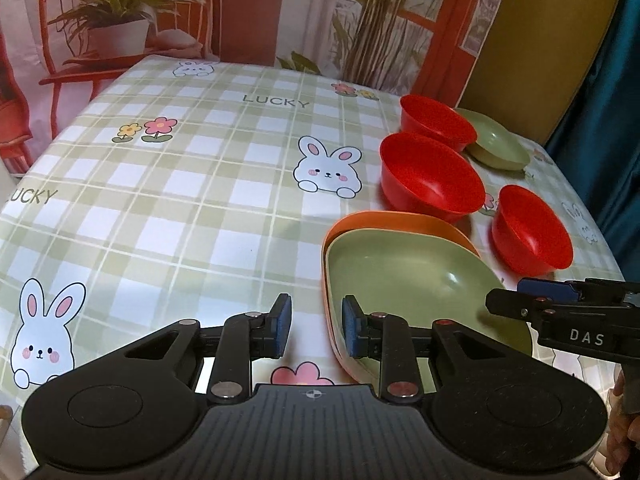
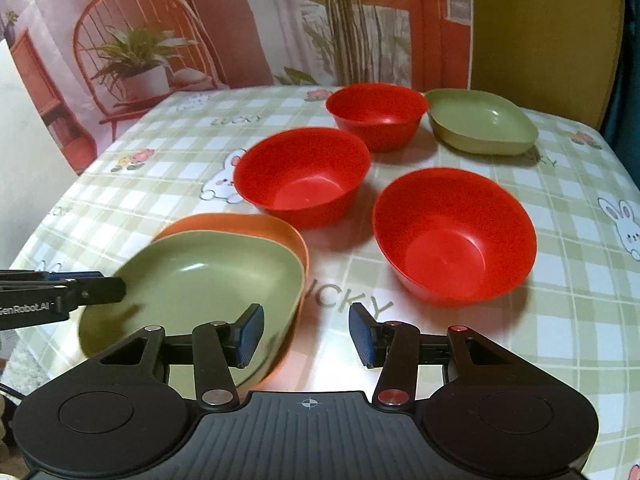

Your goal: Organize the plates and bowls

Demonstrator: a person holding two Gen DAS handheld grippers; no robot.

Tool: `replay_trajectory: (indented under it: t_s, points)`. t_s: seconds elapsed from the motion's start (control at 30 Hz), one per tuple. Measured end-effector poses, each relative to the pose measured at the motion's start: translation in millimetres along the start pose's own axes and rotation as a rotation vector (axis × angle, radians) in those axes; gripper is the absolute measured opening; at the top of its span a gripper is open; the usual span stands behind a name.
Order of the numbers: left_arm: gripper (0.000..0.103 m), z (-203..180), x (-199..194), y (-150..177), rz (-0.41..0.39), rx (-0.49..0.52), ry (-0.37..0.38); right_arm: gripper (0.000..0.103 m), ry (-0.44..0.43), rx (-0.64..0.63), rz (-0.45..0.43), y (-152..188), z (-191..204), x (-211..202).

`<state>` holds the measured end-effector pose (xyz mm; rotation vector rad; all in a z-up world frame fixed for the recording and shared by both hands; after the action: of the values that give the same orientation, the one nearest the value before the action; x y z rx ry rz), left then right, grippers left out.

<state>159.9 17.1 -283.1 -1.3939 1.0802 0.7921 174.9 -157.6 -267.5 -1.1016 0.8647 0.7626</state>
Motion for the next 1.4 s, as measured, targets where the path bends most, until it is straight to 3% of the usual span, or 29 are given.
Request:
replay_trajectory:
  t_s: [0.2, 0.43, 0.63, 0.9, 1.03, 1.2, 1.4]
  points:
    - [0.029, -8.4, 7.7, 6.1, 0.027, 0.045, -0.014, 0.044, 0.018, -0.022, 0.056, 5.7, 6.5, 19.3]
    - [0.034, -5.6, 16.9, 5.6, 0.028, 0.044, -0.037, 0.045, 0.079, -0.031, 0.024, -1.4, 1.7, 28.0]
    - [0.041, -1.0, 19.9, 4.4, 0.026, 0.024, -0.039, 0.046, 0.081, -0.033, 0.000, -1.8, -1.4, 29.2]
    - [0.041, -0.2, 11.5, 1.0, -0.010, 0.015, -0.037, 0.044, 0.029, -0.036, -0.016, -4.1, 4.4, 19.0]
    - [0.041, -7.2, 13.9, 5.5, 0.009, 0.047, -0.034, 0.044, 0.028, -0.060, 0.019, 0.6, 13.3, 27.3]
    - [0.041, -16.2, 1.7, 5.8, -0.032, 0.083, -0.006, 0.044, 0.026, -0.095, -0.014, -2.3, 21.2, 15.4]
    - [0.041, -29.5, 6.3, 16.5, -0.001, 0.137, -0.005, 0.045, 0.019, -0.133, 0.045, 6.5, 31.1, 27.1]
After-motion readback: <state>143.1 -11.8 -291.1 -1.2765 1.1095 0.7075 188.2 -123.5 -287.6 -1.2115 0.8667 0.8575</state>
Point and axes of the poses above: each gripper's, at about its wrist camera, not at the fingertips, and x roughly the way its jaws point, z to its left, y to its underside, the point moved 10 cm from there along x, roughly the way its jaws point, and after that the axes turned 15 degrees about z, right-handed, at the moved point
